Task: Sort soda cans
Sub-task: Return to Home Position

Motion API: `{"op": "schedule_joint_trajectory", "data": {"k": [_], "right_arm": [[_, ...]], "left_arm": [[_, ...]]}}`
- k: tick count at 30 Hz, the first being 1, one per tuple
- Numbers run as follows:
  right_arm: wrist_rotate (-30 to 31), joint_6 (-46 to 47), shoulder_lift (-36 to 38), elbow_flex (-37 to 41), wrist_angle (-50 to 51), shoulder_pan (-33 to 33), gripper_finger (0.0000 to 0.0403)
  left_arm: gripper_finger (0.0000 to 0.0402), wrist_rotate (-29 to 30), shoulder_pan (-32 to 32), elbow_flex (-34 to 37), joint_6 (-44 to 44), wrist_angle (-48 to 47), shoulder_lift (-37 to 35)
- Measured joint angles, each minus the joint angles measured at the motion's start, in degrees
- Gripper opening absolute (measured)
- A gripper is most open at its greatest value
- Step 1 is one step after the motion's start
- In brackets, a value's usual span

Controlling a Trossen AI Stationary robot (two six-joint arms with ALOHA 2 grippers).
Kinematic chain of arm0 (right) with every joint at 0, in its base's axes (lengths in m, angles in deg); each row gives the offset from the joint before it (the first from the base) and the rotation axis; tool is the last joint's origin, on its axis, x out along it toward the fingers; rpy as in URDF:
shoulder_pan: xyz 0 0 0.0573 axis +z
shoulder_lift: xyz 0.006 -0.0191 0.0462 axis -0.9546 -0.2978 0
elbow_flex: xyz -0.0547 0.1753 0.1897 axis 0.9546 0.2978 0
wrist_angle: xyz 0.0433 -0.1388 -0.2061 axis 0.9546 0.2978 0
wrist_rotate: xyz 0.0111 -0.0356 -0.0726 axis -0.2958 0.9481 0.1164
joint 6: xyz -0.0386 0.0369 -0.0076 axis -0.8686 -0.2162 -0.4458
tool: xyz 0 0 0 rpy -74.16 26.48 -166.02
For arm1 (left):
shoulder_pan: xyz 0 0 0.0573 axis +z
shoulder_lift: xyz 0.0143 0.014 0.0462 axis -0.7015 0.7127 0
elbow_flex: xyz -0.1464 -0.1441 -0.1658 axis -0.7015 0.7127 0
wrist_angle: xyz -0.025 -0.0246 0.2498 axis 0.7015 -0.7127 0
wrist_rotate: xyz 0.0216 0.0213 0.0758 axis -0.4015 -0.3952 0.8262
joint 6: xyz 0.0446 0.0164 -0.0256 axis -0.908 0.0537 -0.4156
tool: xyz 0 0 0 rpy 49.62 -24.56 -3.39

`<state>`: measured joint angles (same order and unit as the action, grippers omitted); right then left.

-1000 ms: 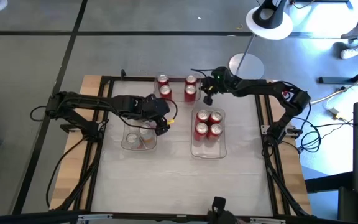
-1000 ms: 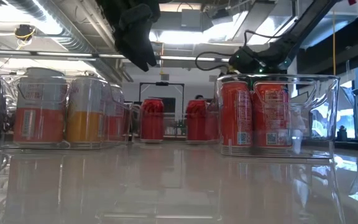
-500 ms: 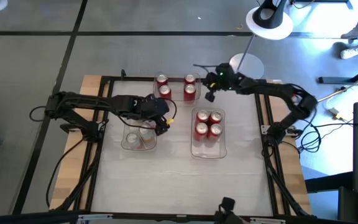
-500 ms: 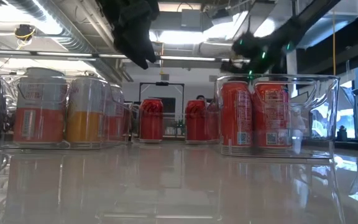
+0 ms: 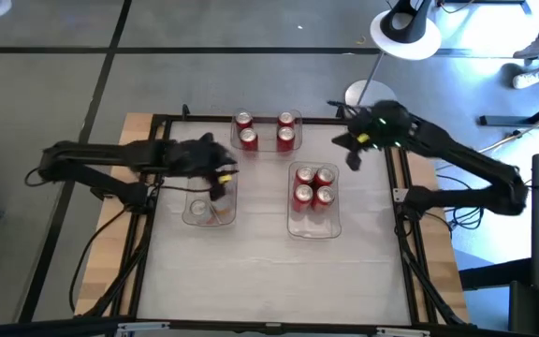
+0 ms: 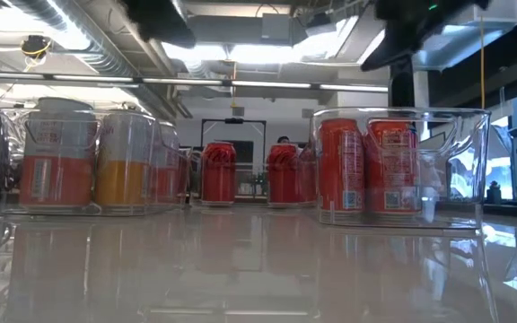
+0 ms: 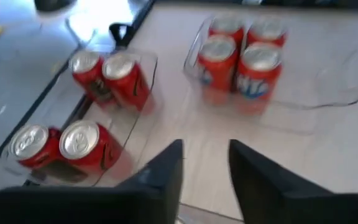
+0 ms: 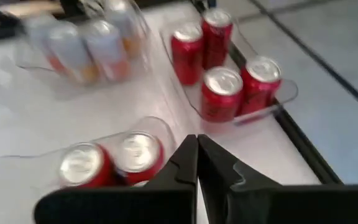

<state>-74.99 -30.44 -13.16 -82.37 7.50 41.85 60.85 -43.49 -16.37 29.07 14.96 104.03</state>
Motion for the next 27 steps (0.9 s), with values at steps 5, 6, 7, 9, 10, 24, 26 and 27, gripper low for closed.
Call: {"op": "schedule_joint_trajectory", "data": {"k": [5, 6, 7, 9, 10, 24, 26, 27], "right_arm": [[-1.55, 5.57, 13.16, 9.39, -7.16, 3.35, 0.0009], [-1.98, 6.91, 15.6, 11.29, -9.25, 3.74, 0.0009], [-2.41, 8.06, 17.98, 13.25, -11.02, 4.08, 0.0009], [-2.54, 10.64, 22.46, 16.28, -12.53, 4.38, 0.0009], [-2.49, 12.24, 24.42, 17.34, -12.74, 4.31, 0.0009], [-4.61, 17.39, 39.71, 28.44, -13.76, 4.22, 0.001], [-4.91, 17.74, 42.04, 32.19, -17.28, 4.22, 0.001], [-4.96, 18.57, 43.08, 34.07, -19.68, 4.22, 0.001]], "left_arm": [[0.0049, -0.35, -2.27, 9.86, -1.68, 6.99, -12.7], [0.0039, -0.33, -2.35, 11.64, -1.67, 7.95, -15.44], [0.0031, -0.22, -2.35, 13.18, -1.52, 8.52, -17.88], [0.002, -0.06, -2.1, 15.52, -0.58, 8.5, -22.46], [0.0017, -0.08, -1.9, 16.32, -0.59, 8.16, -24.34], [0.0021, -14.85, -2.62, 33.3, -0.08, 22.56, -40.71], [0.0019, -16.12, -2.4, 37.0, -0.1, 26.32, -42.78], [0.0018, -16.12, -2.16, 38.68, 0.09, 27.96, -43.77]]}}
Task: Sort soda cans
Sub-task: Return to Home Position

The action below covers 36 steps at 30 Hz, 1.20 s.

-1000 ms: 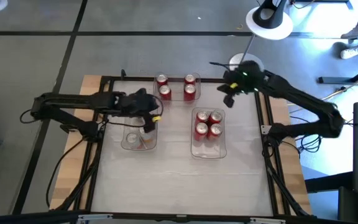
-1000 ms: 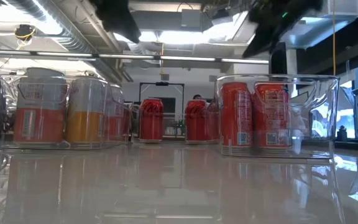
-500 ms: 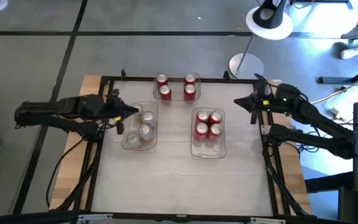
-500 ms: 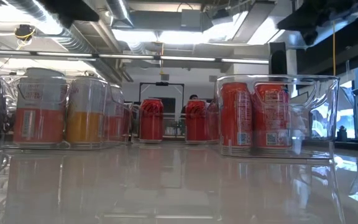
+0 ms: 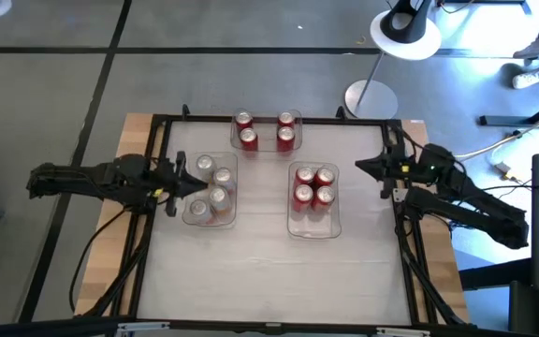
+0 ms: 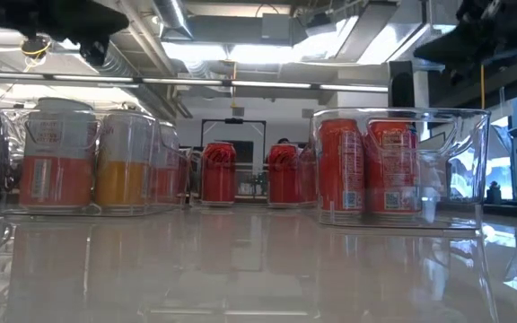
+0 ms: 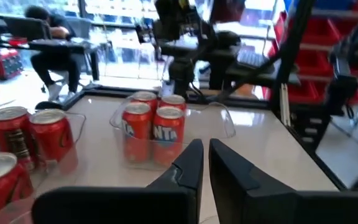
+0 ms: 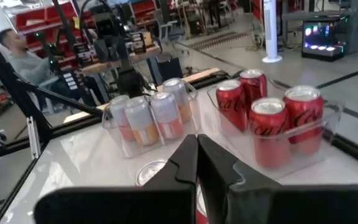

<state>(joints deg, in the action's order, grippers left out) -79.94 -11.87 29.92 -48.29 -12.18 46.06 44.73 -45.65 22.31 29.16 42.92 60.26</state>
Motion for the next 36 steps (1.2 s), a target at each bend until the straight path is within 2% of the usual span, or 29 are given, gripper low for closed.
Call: {"op": "schedule_joint_trajectory", "data": {"k": [6, 14, 19, 21, 26, 36], "right_arm": [[-0.87, 0.9, 6.62, 10.01, -7.02, 0.0, 0.001], [0.64, 3.8, 15.39, 17.3, -6.88, -0.02, 0.001], [2.07, 5.2, 15.89, 19.89, -8.87, -0.02, 0.001], [2.25, 5.99, 15.93, 21.44, -9.62, -0.01, 0.001], [1.94, 6.39, 15.88, 24.76, -19.02, 0.02, 0.001], [1.61, 3.08, 14.8, 25.04, -19.4, 0.02, 0.001]], "left_arm": [[0.0018, 0.13, 2.18, 7.36, 0.28, 8.06, -6.36], [0.0018, 0.27, 4.58, 14.03, 1.45, 8.44, -14.91], [0.0017, 0.31, 4.97, 18.81, 2.43, 9.64, -21.45], [0.0017, 0.35, 5.14, 20.05, 2.6, 9.64, -21.1], [0.0017, 0.52, 5.63, 22.47, 4.02, 9.36, -21.08], [0.0017, 1.31, 5.67, 22.47, -0.92, 8.28, -20.9]]}}
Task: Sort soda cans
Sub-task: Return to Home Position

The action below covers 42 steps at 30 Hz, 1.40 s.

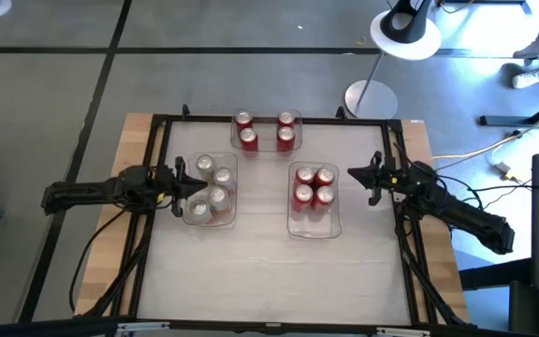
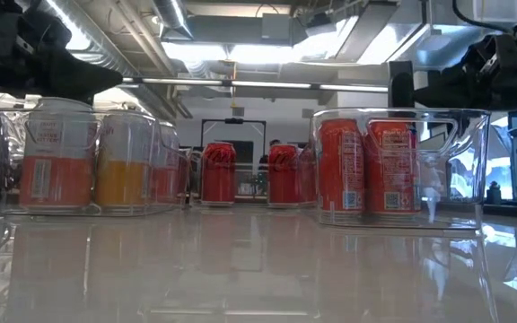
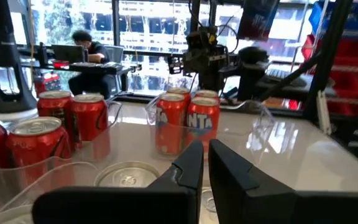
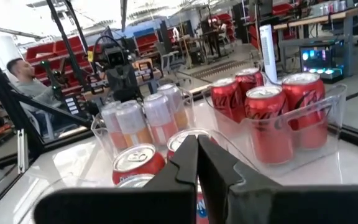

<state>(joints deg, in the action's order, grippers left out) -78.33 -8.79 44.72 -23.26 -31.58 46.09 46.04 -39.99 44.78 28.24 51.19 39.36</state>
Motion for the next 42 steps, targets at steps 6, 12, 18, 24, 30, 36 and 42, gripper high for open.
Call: {"op": "schedule_joint_trajectory", "data": {"k": [6, 12, 18, 24, 30, 36, 42], "right_arm": [[0.0, 0.48, -2.09, 0.06, 0.06, -0.04, 0.001], [0.02, 0.5, -2.03, 0.11, 0.06, -0.04, 0.001], [0.39, 0.61, -2.04, 0.15, 0.08, -0.04, 0.001], [0.39, 0.62, -2.03, 0.15, 0.08, -0.04, 0.001], [0.39, 0.63, -2.03, 0.17, 0.08, -0.04, 0.001], [0.39, 0.61, -2.03, 0.2, 0.08, -0.04, 0.001], [0.39, 0.61, -2.03, 0.2, 0.11, -0.04, 0.001]], "left_arm": [[0.0017, 0.02, 0.0, 0.0, -0.79, -0.05, 0.13], [0.0017, 0.02, 0.0, 0.0, -0.79, -0.07, 0.13], [0.0017, 0.02, 0.0, 0.0, -0.79, -0.07, 0.13], [0.0017, 0.04, 0.0, 0.02, -0.79, -0.09, 0.13], [0.0017, 0.04, 0.0, 0.02, -0.79, -0.09, 0.13], [0.0017, 0.04, 0.0, 0.02, -0.79, -0.09, 0.13], [0.0017, 0.04, 0.0, 0.02, -0.79, -0.11, 0.13]]}}
